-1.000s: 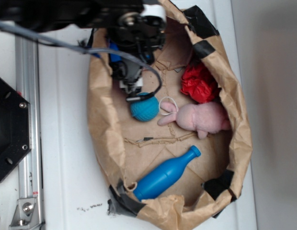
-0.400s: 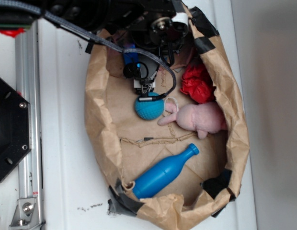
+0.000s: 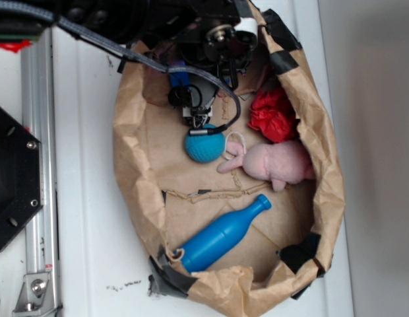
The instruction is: Grab the blue block.
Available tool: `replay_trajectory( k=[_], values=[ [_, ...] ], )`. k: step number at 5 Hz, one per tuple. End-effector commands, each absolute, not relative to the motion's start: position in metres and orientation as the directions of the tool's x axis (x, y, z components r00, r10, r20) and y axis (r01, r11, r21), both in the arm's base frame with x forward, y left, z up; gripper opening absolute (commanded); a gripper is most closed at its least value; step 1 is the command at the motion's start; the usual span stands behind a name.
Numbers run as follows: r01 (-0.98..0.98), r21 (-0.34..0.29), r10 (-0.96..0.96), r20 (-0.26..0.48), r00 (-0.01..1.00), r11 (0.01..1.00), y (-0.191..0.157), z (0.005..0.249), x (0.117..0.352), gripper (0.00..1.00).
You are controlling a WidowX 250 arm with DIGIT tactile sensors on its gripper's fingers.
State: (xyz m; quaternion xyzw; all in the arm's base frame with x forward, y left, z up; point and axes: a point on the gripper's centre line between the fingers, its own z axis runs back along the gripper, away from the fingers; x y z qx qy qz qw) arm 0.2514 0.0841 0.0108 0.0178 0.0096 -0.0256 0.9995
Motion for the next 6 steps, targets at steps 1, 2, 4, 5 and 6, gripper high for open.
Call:
replay_trajectory(
  k=[1,2,4,5,6],
  values=[
    [0.076,0.016,-0.076,-0.003,0.997,0.997,0.084,0.021,0.25,0.0],
    [0.076,-0.028,-0.074,0.065,0.995,0.997,0.087,0.055,0.246,0.0],
    [-0.085,0.054,0.071,0.224,0.972,0.995,0.046,0.144,0.262,0.0],
    [-0.209,0.143,0.172,0.235,0.957,0.967,0.016,0.14,0.273,0.0],
    [-0.135,0.015,0.131,0.151,0.98,0.991,0.0,0.126,0.271,0.0]
  ],
)
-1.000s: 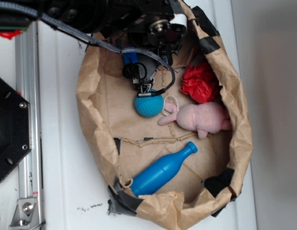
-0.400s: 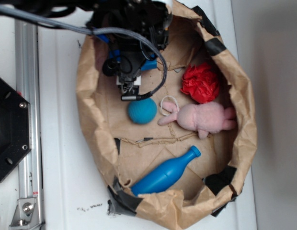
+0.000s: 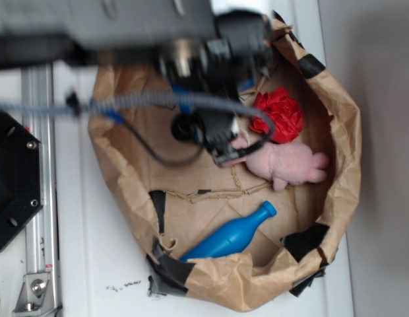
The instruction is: Grab the blue block.
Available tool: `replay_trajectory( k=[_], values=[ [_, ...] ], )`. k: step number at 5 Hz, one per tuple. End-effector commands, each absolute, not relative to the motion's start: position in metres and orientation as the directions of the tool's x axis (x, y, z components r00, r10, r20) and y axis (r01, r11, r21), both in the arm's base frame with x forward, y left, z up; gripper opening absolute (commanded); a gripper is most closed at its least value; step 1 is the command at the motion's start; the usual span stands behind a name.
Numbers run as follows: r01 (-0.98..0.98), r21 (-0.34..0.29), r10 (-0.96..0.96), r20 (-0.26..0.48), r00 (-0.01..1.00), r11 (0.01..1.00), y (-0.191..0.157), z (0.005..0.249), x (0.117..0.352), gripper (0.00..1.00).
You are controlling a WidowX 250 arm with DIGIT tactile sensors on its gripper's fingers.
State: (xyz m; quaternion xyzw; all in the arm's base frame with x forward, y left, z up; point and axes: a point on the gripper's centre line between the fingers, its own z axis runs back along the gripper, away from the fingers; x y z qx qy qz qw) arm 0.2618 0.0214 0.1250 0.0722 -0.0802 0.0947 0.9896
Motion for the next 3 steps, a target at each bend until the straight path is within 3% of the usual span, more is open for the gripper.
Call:
replay_trajectory(
  k=[1,2,3],
  values=[
    [-0.087,-0.04,0.092,0.161,0.983,0.995,-0.006,0.122,0.266,0.0],
    [-0.024,-0.127,0.046,0.178,0.983,0.992,-0.012,0.122,0.257,0.0],
    [-0.016,-0.081,0.032,0.206,0.978,0.997,-0.016,0.118,0.255,0.0]
  ],
)
